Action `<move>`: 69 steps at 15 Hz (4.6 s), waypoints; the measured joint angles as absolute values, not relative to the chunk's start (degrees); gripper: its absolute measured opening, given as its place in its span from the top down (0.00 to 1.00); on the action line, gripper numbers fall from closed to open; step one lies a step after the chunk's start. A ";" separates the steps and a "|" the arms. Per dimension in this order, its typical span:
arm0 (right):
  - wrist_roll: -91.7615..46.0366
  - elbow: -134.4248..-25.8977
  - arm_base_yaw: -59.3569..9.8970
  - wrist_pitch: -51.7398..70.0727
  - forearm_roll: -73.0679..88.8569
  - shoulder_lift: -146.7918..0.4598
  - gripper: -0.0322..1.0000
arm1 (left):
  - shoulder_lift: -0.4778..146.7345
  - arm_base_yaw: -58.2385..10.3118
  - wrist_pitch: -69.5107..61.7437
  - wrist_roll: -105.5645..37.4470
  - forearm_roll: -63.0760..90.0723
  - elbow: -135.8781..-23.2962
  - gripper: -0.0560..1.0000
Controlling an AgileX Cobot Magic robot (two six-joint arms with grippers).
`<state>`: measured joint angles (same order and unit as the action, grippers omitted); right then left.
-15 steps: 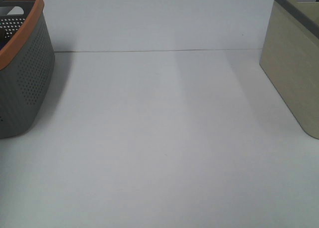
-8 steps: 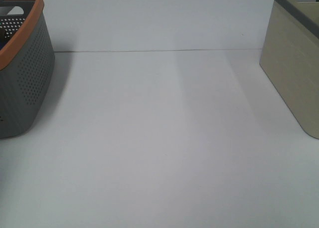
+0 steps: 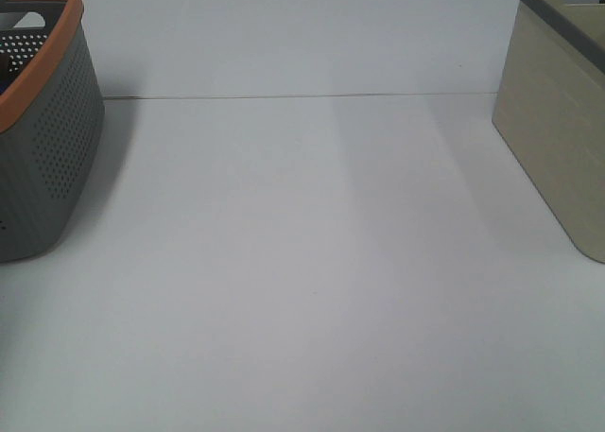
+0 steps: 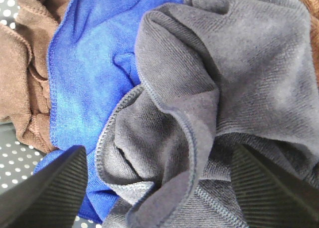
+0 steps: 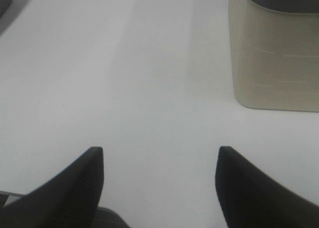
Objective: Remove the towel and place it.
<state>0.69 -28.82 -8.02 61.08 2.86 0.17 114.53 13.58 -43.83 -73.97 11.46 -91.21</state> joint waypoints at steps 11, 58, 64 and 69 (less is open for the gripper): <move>0.69 -28.82 -8.02 61.08 2.86 0.17 0.34 | 115.97 13.58 -44.63 -75.52 10.83 -91.21 0.56; -5.16 -30.08 -8.02 46.41 10.54 -16.84 0.34 | 97.69 -23.66 -36.15 -73.97 10.71 -113.73 0.95; -31.00 -30.54 -8.02 31.57 33.52 -34.95 0.34 | 103.36 -28.48 -35.07 -77.64 10.26 -113.73 0.95; -70.87 -30.54 -8.02 28.76 69.39 -50.53 0.34 | 103.88 -32.20 -31.57 -87.83 10.37 -113.73 0.95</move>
<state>-70.87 -30.54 -8.02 28.76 69.39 -50.53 103.88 -32.20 -31.57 -87.83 10.37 -113.73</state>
